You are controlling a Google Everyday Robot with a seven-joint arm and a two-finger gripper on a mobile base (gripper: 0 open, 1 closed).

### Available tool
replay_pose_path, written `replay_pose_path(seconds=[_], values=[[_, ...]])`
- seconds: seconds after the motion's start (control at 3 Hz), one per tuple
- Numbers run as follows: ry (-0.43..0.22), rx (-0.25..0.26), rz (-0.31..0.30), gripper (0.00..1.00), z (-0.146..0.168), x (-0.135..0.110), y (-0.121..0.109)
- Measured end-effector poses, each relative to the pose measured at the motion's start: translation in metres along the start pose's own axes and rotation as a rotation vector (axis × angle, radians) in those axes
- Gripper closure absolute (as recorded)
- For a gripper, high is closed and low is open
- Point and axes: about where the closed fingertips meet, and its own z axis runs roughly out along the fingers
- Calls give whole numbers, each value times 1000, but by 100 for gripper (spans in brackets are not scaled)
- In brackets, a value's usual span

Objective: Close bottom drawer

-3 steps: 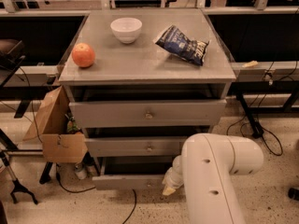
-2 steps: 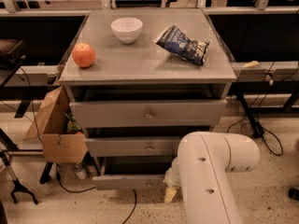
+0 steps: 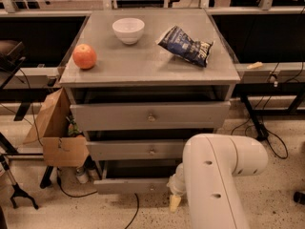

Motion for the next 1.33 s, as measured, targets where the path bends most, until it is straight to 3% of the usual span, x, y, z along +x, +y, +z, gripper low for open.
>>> replay_pose_path(seconds=[0.33,0.67,1.0,1.33], values=[[0,0,0,0,-1,0,4],[1,7,0,19,-2,0,3],[-9,39,11,42,-5,-2,-23],[-9,39,11,66,-5,-2,-21]])
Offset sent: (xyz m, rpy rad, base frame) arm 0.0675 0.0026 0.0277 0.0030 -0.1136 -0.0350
